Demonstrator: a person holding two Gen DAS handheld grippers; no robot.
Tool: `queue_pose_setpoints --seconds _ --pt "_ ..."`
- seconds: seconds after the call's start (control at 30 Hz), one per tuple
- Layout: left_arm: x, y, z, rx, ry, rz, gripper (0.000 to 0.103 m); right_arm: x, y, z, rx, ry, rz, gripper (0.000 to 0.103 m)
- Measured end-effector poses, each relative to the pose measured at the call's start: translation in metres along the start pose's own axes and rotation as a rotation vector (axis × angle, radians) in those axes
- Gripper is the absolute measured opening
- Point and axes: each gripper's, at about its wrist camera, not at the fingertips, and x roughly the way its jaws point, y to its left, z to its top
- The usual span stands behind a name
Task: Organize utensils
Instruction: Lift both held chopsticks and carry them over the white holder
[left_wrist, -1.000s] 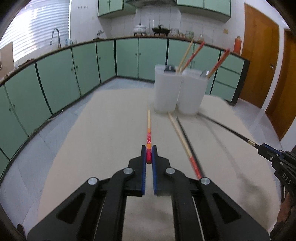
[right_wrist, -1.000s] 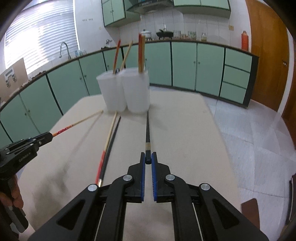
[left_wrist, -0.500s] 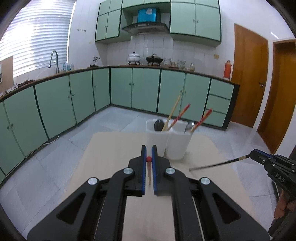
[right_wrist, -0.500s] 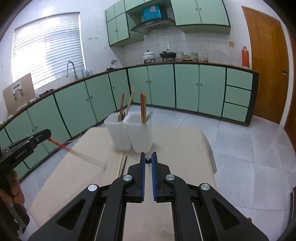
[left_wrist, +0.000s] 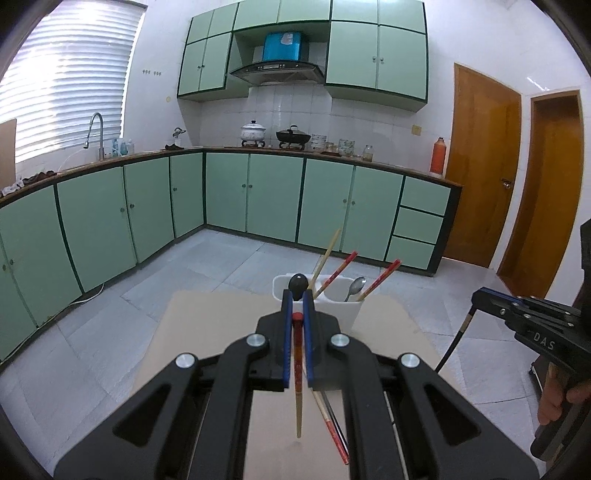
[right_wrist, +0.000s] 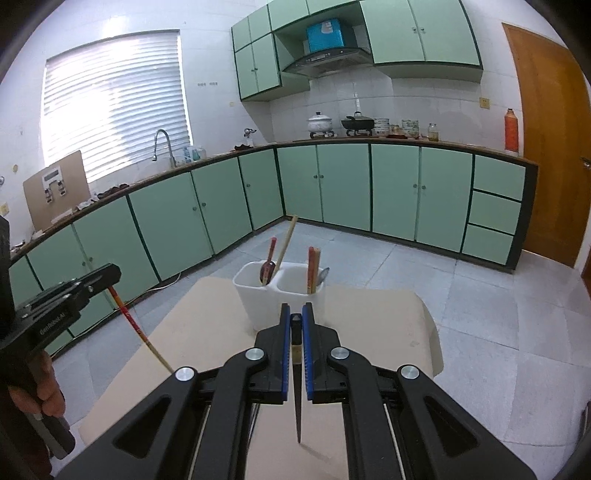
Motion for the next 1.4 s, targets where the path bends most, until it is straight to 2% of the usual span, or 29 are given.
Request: queue_pose_setpoints --seconds 0.37,0.63,0.9,1.13,1.23,1.4 --pt "-0.005 -0.005 0.010 0.015 -0.028 -0.014 0.005 0.001 0.003 0.004 -0.002 -0.004 0.012 0.006" --pt "-0.006 -0.007 0.027 0.028 -0.066 -0.022 0.005 -0.001 0.003 0.021 0.002 -0.027 0.045 0.006" --pt "-0.003 -0.006 0.059 0.027 -0.130 -0.019 0.005 -0.004 0.010 0.065 -0.037 -0.089 0.075 0.006" --pt "0.005 -0.006 0.109 0.014 -0.221 -0.018 0.005 -0.005 0.015 0.113 -0.053 -0.164 0.084 0.006" --pt "0.015 -0.010 0.129 0.018 -0.263 -0.011 0.005 0.003 0.015 0.136 -0.052 -0.197 0.074 0.006" --pt "0.048 -0.016 0.145 0.026 -0.276 0.012 0.005 0.028 0.008 0.158 -0.044 -0.220 0.038 0.006"
